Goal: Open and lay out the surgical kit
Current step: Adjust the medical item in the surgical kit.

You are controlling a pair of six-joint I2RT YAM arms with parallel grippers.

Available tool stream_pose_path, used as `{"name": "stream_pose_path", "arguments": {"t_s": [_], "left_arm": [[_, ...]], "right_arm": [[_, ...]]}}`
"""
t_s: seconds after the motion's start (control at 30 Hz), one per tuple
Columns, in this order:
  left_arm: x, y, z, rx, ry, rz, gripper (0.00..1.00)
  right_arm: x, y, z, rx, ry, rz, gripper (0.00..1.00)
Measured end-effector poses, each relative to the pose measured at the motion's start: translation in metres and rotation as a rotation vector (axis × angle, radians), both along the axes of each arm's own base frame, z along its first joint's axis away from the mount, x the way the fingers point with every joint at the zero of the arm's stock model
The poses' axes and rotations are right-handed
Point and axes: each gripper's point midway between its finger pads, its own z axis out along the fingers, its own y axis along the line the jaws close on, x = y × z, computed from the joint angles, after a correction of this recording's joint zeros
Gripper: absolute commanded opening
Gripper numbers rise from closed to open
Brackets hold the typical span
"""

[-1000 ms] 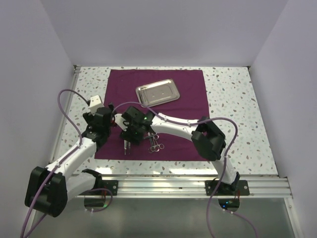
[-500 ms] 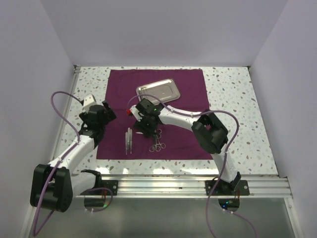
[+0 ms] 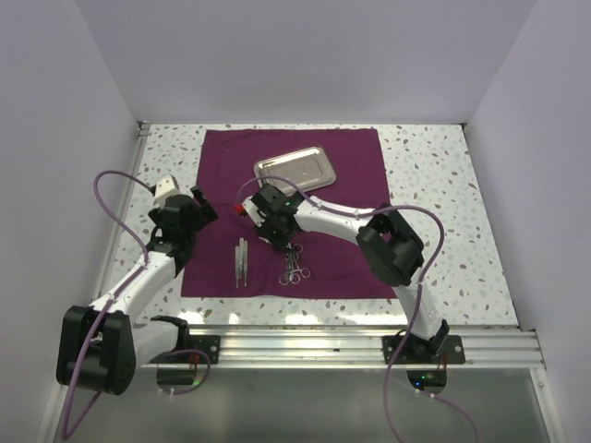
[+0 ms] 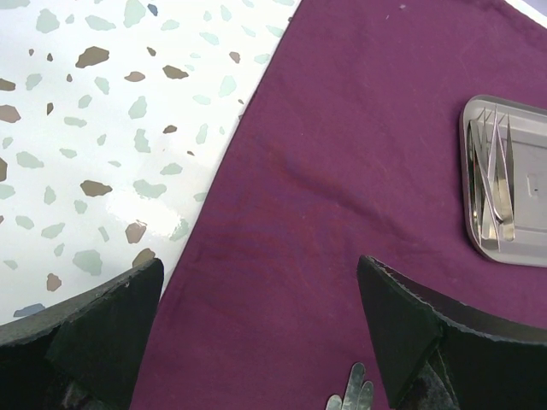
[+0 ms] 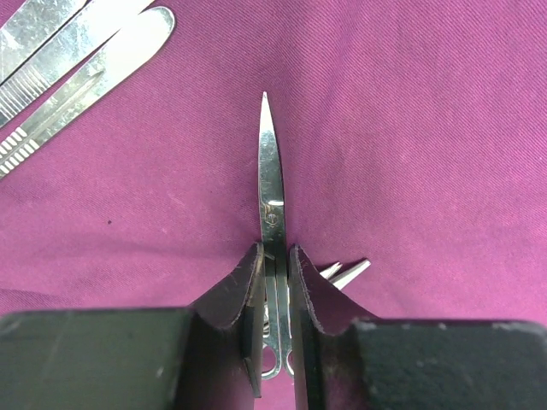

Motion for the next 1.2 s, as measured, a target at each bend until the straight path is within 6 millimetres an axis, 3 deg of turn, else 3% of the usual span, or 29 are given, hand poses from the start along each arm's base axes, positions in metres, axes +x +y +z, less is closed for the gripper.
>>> {"name": "stream_pose_path", "arguments": {"t_s": [0.23,0.37,0.67,0.77,0.9,0.97,1.03,1.2], "left_arm": [[0.000,-0.001,0.000,-0.004,0.001,-0.007,1.00],[0.000,-0.002,0.000,-0.006,0.001,-0.009,1.00],[0.000,-0.003,0.000,-0.009,0.001,-0.014,1.00],[0.000,-0.004,0.000,-0.012,0.001,-0.019,1.00],[0.000,-0.006,0.000,-0.018,0.001,-0.029,1.00],[0.001,-0.007,0.000,-0.021,0.000,-0.034,0.99],[0.001,-0.008,0.000,-0.025,-0.003,-0.040,0.99],[0.002,-0.011,0.002,-0.032,-0.009,-0.051,1.00]], "right_arm": [[0.000,-0.007,0.004,-0.050,-0.020,-0.028,0.10],[0.001,-0.011,0.008,-0.072,-0.033,-0.057,0.19],[0.010,-0.016,0.045,-0.059,-0.100,-0.146,0.24],[0.008,-0.018,0.049,-0.053,-0.099,-0.182,0.21],[-0.001,-0.026,0.041,-0.070,-0.076,-0.231,0.24],[-0.008,-0.032,0.032,-0.084,-0.058,-0.247,0.33],[-0.015,-0.039,0.023,-0.107,-0.038,-0.256,0.36],[-0.024,-0.048,0.011,-0.135,-0.015,-0.268,0.36]]}}
